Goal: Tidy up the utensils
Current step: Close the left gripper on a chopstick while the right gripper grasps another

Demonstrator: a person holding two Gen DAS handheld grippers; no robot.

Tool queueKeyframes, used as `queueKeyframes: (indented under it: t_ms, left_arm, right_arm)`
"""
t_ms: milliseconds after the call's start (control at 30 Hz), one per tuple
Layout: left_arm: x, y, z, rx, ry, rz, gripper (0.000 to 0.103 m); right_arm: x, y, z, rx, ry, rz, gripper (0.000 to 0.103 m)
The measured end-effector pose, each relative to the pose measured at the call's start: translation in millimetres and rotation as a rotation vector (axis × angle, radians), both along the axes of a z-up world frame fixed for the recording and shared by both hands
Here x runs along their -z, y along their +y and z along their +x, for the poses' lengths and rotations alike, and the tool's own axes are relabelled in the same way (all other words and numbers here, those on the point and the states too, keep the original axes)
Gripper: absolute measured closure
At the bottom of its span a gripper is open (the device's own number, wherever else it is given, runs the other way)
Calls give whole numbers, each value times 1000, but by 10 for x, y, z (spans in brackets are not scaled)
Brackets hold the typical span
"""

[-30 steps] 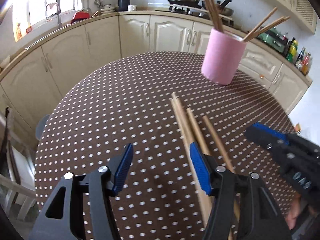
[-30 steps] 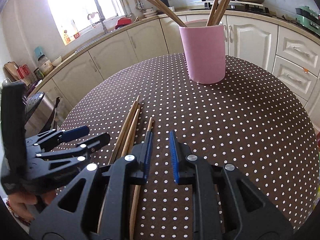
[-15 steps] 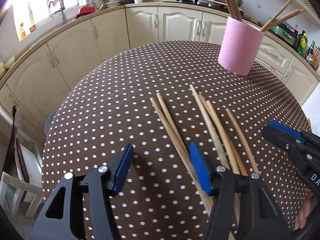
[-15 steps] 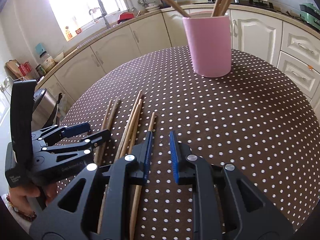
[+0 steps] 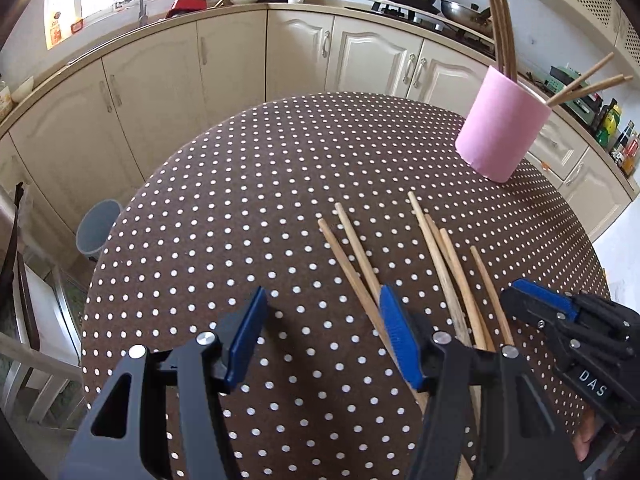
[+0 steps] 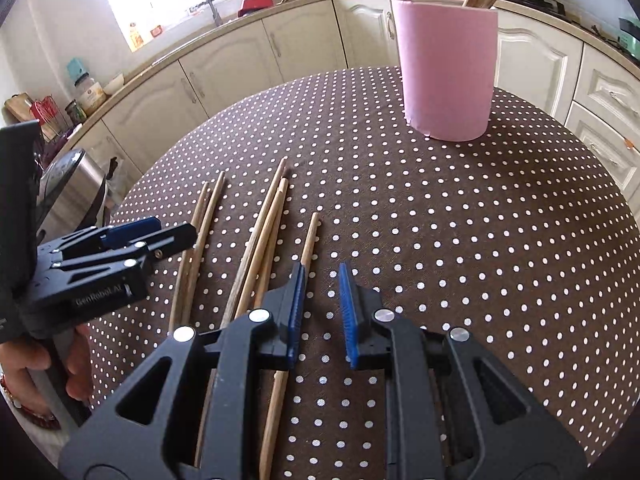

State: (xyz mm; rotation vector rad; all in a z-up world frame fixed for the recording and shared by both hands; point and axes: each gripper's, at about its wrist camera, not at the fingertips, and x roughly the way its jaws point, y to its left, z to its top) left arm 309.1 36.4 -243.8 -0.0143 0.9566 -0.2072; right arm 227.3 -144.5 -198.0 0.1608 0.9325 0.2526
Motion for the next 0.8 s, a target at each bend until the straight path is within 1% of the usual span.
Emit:
queueKeyframes:
  t_ms: [100, 267, 400, 567, 600, 667, 767, 800]
  left_arm:
    - [7, -2, 15, 6, 5, -3, 45]
    - [-2, 40, 44, 1, 25, -22, 45]
    - [-3, 48, 94, -12, 33, 11, 45]
    - [3, 27, 134, -13, 57, 28, 45]
    - [-2, 30, 133, -26, 65, 36, 45]
    - [1, 44, 143, -28, 68, 31, 45]
    - [5, 73, 164, -37, 61, 44, 52]
    - [6, 72, 187, -44, 62, 52, 57]
  right_arm:
    - [4, 3, 30, -7, 0, 2, 80]
    - [-3, 60, 97, -24, 10, -24, 79]
    - [-2, 117, 145, -39, 21, -44, 79]
    - [-15, 193, 211, -63, 40, -78, 78]
    - [-17, 205, 221, -71, 45, -86, 78]
    - [-20, 268, 256, -84, 50, -105, 78]
    - [-27, 342, 298, -102, 63, -144, 78]
    - [-29, 376, 318, -107, 68, -155, 78]
